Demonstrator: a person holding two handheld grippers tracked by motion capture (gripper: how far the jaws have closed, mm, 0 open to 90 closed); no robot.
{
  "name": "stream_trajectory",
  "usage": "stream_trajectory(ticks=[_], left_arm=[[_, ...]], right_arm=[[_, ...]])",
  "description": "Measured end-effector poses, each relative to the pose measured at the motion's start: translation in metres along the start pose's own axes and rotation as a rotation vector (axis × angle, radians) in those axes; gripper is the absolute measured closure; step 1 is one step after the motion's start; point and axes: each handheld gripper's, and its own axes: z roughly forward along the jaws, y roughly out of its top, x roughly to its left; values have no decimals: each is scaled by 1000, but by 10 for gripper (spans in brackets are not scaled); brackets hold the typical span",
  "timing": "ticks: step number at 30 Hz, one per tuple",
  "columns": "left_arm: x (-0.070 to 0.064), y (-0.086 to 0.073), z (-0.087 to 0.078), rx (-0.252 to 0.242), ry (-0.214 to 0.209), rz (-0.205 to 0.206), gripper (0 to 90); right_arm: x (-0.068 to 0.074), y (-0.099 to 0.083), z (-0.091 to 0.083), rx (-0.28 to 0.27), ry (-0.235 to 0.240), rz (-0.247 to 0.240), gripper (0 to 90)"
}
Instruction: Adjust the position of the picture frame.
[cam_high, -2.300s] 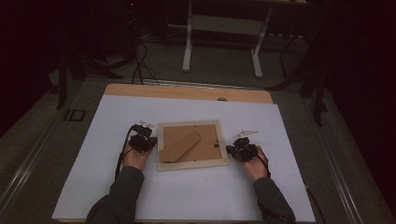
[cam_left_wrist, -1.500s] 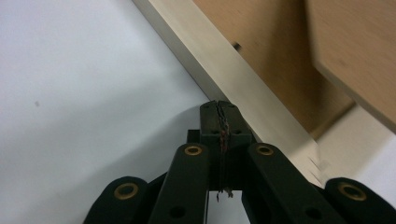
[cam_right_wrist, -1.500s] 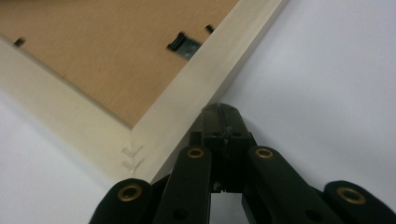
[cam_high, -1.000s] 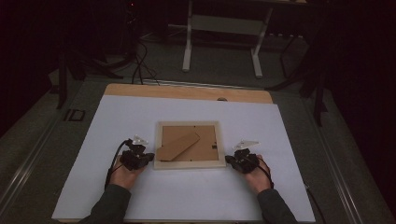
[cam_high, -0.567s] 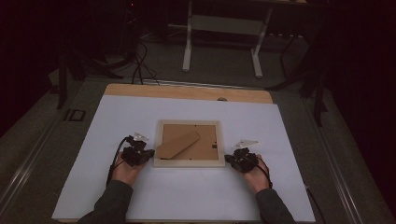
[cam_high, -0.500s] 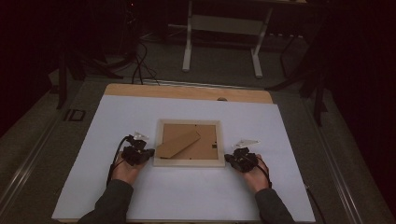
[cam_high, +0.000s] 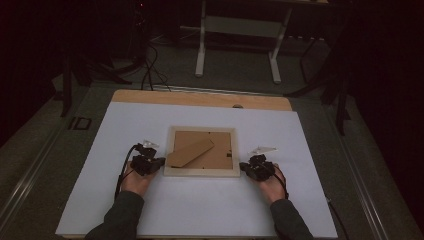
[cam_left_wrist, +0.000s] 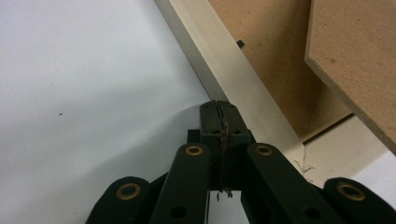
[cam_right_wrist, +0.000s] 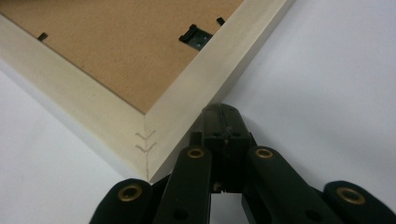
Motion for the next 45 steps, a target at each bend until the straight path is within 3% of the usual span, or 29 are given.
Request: stream_trajectory(ticks=[9,21,27,33,37,45], left_arm=[[-4,-1,0,2,-1,9,900],[1,-1,1,-15,-24,-40,900],[1,0,-1,-29,-26,-35,888],[3,-1,-8,-53,-34,-39,844],[5,-1,-17,-101,-52,-56,832],[4,-2,-21,-116,-69,-47,796]], right_arm=[[-6,1,1,-5,8,21,900],[-6,1,1,-10,9,8,900],[-3,-2,-2,-76,-27,3,891],[2,-1,-15,-147,-49,-11,850],[1,-8,-25,-196,-66,-5,812],[-9,-14,-38,-217,-68,35,767]])
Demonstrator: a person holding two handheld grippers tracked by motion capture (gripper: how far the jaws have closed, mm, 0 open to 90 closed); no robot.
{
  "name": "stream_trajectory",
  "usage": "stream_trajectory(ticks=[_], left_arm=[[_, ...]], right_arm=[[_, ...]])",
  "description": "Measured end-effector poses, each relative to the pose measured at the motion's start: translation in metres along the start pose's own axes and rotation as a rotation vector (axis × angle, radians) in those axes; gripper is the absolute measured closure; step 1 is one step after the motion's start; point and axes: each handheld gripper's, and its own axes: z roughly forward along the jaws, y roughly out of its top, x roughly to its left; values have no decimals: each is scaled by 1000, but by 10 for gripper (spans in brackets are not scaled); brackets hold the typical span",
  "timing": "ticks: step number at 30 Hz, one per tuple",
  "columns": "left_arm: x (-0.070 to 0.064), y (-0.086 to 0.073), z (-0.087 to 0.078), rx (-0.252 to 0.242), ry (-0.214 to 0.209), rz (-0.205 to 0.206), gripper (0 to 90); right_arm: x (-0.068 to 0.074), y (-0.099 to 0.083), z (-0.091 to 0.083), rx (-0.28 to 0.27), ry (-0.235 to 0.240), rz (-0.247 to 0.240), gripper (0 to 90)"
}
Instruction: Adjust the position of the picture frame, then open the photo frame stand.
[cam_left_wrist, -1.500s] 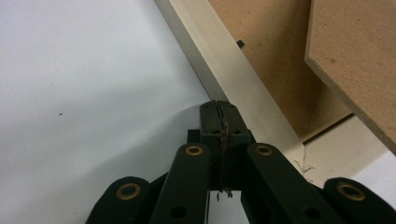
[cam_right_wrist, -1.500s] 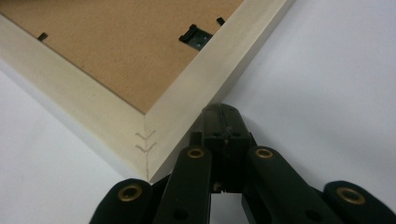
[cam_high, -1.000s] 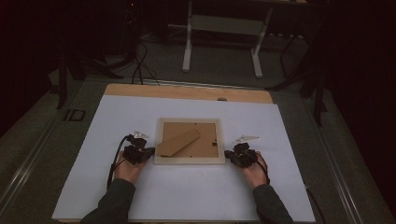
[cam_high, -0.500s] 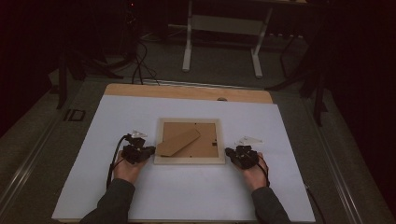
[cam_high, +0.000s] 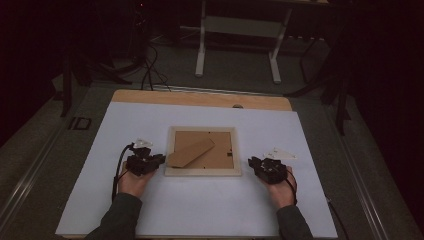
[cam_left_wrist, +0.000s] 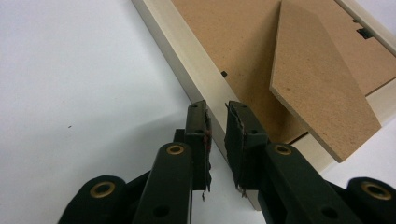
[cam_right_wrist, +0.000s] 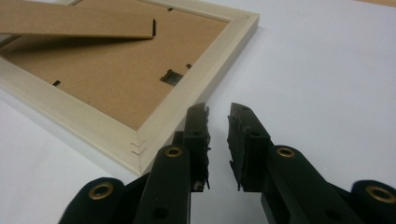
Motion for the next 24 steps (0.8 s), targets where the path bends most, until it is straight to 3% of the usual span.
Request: stream_trajectory(ticks=[7,15,24], left_arm=[[0,1,-11,-46,-16,-16,728],[-6,7,-20,-84,-59,-4,646],[-17,23,-21,-79,-81,51,529]], right_arm=[[-6,-3,-6,-19,-10,30,740],[-5,-3,-8,-24,-5,32,734],[-4,-2,-7,-19,-2,21,712]])
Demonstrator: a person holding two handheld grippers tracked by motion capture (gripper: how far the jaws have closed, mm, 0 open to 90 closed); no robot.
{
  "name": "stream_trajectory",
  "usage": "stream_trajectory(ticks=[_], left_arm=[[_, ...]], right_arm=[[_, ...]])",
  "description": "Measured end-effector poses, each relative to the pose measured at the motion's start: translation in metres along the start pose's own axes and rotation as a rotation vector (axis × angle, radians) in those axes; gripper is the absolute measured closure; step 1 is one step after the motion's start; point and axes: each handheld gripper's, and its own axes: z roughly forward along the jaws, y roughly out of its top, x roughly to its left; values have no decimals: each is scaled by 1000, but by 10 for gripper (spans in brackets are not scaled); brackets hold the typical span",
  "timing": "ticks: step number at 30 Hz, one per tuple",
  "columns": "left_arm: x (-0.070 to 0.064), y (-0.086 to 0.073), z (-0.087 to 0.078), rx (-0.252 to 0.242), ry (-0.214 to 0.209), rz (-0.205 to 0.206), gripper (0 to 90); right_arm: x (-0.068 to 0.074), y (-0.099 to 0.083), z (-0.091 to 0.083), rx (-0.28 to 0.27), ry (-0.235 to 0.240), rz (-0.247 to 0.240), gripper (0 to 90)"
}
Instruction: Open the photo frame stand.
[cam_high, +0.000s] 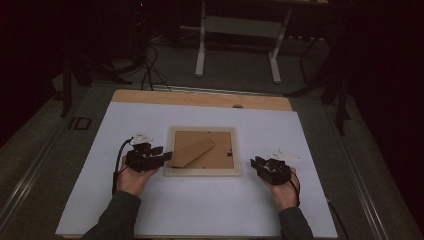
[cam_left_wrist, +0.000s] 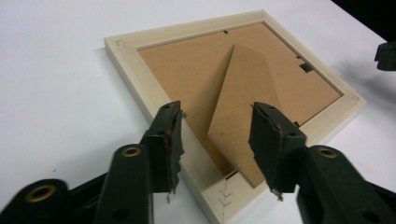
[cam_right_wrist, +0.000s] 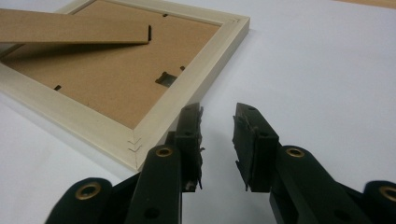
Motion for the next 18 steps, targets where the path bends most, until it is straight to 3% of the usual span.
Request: stream_trajectory(ticks=[2,4,6,11,15,18], left_arm=[[-1,3,3,11,-6,8,498],[-1,6,6,32,-52,15,487],[-2,8,9,39,-41,45,482],[0,16,16,48,-69,36,462],[0,23,22,61,-82,69,453],[-1,28,26,74,-93,65,445]], right_arm=[[0,0,0,-2,1,-2,710],[1,0,-1,-3,0,-3,710],[2,1,0,-2,-2,-9,710],[6,1,4,10,14,-25,710],[6,1,4,10,12,-22,710],[4,1,2,1,10,-15,710]])
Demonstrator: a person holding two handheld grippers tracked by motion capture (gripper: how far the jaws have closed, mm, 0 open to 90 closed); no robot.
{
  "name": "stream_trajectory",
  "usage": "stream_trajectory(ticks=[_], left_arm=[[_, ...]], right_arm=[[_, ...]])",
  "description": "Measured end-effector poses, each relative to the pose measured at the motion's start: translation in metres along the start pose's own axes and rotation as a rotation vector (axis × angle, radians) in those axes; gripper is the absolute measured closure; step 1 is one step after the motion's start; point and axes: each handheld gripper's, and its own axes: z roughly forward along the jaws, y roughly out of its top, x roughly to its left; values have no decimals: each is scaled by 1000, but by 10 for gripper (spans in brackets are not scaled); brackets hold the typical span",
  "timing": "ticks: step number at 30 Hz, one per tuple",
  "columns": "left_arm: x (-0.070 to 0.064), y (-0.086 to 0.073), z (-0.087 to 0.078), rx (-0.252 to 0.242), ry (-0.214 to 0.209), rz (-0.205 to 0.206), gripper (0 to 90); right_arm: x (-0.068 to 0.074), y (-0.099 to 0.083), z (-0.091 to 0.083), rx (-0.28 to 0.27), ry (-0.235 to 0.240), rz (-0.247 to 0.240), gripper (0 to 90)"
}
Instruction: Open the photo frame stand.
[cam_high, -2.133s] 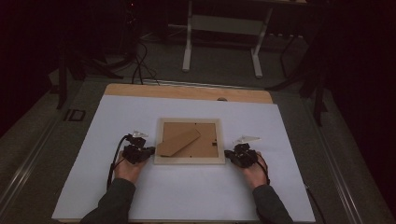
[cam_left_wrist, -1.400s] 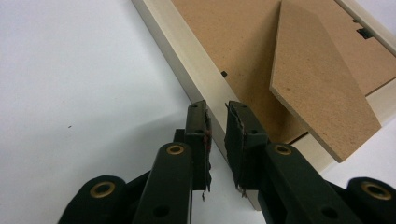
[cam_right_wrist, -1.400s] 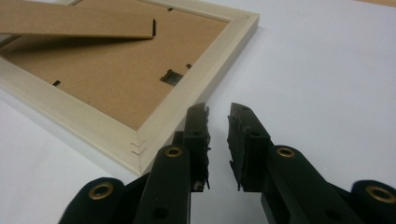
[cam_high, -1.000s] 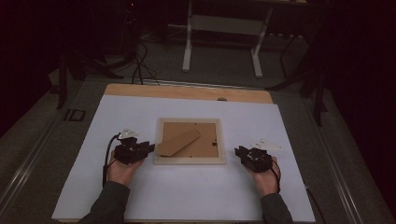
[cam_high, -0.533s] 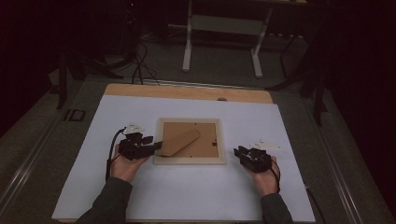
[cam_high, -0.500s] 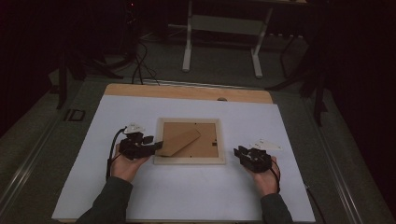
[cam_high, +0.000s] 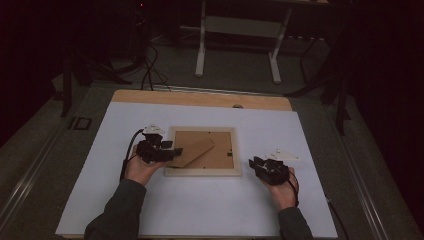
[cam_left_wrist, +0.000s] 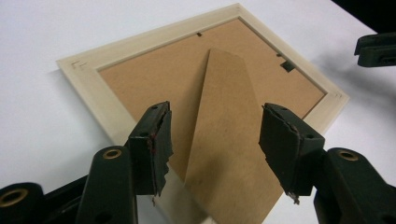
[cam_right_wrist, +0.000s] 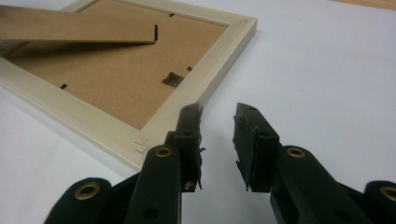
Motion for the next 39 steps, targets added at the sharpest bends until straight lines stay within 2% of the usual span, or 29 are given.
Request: stream_trajectory(ticks=[6,11,15,21,24,31,39], left_arm=[[2,9,10,31,-2,-12,391],[5,13,20,50,-37,-32,384],[5,16,26,59,-43,-32,384],[4,20,32,78,-52,-11,380],[3,21,36,104,-34,5,372],[3,20,49,173,-33,12,305],[1,23,58,206,-53,21,269]], right_arm=[[0,0,0,-1,3,3,708],[1,0,1,0,5,2,706],[1,-1,2,4,5,6,706],[1,-1,1,2,8,10,704],[1,-1,2,4,10,5,702],[1,-2,3,11,12,8,702],[1,-3,3,11,16,6,702]])
